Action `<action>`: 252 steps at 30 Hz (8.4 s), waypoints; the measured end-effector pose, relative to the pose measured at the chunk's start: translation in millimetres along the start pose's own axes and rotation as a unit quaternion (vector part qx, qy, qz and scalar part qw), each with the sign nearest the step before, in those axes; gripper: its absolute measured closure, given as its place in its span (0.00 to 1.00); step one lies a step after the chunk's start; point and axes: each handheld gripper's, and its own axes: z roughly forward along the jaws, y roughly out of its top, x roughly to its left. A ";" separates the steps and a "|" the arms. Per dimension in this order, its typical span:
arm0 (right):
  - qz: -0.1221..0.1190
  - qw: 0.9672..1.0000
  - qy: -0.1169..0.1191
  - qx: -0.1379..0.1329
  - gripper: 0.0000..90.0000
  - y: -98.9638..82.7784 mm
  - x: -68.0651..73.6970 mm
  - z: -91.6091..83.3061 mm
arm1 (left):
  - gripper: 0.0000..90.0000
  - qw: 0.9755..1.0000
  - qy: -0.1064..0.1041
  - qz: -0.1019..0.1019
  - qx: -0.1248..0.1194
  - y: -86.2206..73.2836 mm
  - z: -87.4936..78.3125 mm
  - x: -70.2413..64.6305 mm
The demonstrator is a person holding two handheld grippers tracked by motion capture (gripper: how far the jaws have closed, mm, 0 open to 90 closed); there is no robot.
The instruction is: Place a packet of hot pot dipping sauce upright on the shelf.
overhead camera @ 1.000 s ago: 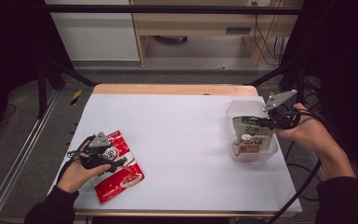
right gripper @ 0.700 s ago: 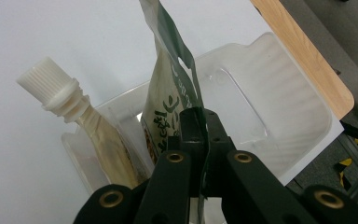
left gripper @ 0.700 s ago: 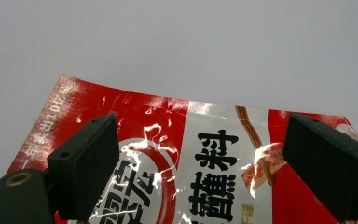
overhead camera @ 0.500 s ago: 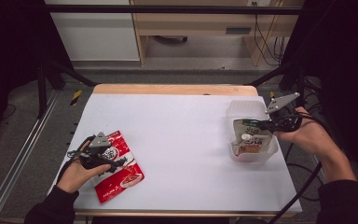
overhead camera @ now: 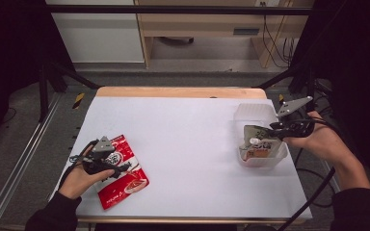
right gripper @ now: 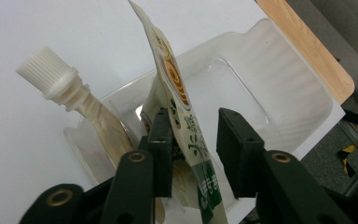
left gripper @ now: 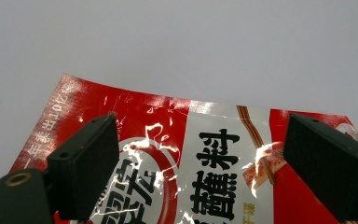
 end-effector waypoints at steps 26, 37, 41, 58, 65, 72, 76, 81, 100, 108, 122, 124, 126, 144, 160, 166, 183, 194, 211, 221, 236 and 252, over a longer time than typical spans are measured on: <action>-0.012 0.996 -0.047 -0.073 0.34 35.4 38.3 -30.5 | 0.11 1.000 0.017 -0.005 -0.008 -1.5 -5.1 6.5; -0.043 0.989 -0.080 -0.115 0.20 70.2 114.8 -31.4 | 0.09 0.999 0.031 -0.002 -0.012 -4.8 -9.6 13.5; -0.057 0.986 -0.088 -0.133 0.21 78.3 141.6 -24.0 | 0.09 0.999 0.043 0.001 -0.009 -6.6 -11.3 16.8; -0.017 0.989 -0.037 -0.142 0.22 80.2 194.5 49.6 | 0.09 0.996 0.085 -0.012 -0.015 -14.6 -27.8 37.9; 0.011 0.990 -0.025 -0.136 0.19 75.8 205.2 81.1 | 0.09 0.995 0.098 -0.024 -0.016 -21.3 -33.0 51.0; 0.044 0.987 -0.028 -0.150 0.17 74.1 213.9 122.2 | 0.10 0.993 0.106 -0.049 -0.029 -29.0 -43.1 68.0; 0.055 0.987 -0.025 -0.149 0.18 68.5 216.0 134.5 | 0.10 0.992 0.105 -0.056 -0.030 -32.3 -44.9 75.4; 0.058 0.988 -0.020 -0.140 0.19 61.5 222.7 140.9 | 0.11 0.992 0.109 -0.063 -0.028 -35.1 -45.7 83.5; 0.036 0.992 -0.008 -0.118 0.20 61.6 232.8 150.5 | 0.17 0.991 0.103 -0.085 0.013 -52.9 -39.1 92.1; 0.033 0.993 -0.004 -0.114 0.20 61.3 233.2 151.4 | 0.16 0.991 0.092 -0.096 0.033 -62.6 -32.1 96.2; 0.031 0.993 0.000 -0.112 0.20 61.3 233.8 152.2 | 0.17 0.991 0.080 -0.094 0.048 -67.1 -26.9 95.7; 0.030 0.994 -0.002 -0.109 0.20 61.2 234.0 152.0 | 0.18 0.992 0.074 -0.095 0.049 -67.0 -25.6 94.1; 0.029 0.994 -0.001 -0.109 0.20 61.2 234.1 151.8 | 0.19 0.992 0.069 -0.092 0.053 -66.8 -25.5 93.5; 0.031 0.993 -0.003 -0.110 0.20 60.4 232.8 150.9 | 0.34 0.994 0.025 -0.101 0.031 -62.9 -32.6 86.5; 0.029 0.994 0.002 -0.110 0.20 61.0 233.4 152.1 | 0.56 0.996 -0.006 -0.084 0.042 -52.4 -36.3 76.8; 0.026 0.994 0.003 -0.109 0.20 61.4 234.1 153.0 | 0.56 0.995 -0.001 -0.086 0.049 -55.4 -29.4 76.3; 0.023 0.994 0.002 -0.108 0.20 61.9 234.1 153.5 | 0.71 0.995 0.030 -0.076 0.055 -56.4 -25.6 76.6; 0.023 0.994 0.001 -0.107 0.20 62.1 234.1 153.9 | 0.80 0.994 0.037 -0.078 0.072 -56.7 -23.4 77.8; 0.024 0.994 0.000 -0.110 0.20 61.8 233.0 153.5 | 1.00 0.995 0.053 -0.060 0.058 -47.0 -32.1 75.4; 0.026 0.993 -0.004 -0.115 0.20 65.9 231.2 150.9 | 1.00 0.998 0.061 -0.028 0.022 -19.5 -35.6 59.9; 0.008 0.994 -0.012 -0.108 0.20 77.6 223.5 143.3 | 1.00 0.998 0.057 0.027 0.001 18.8 -30.1 31.3; -0.002 0.992 -0.026 -0.122 0.20 102.4 201.3 119.4 | 1.00 0.996 0.050 0.067 -0.017 61.7 -23.7 6.3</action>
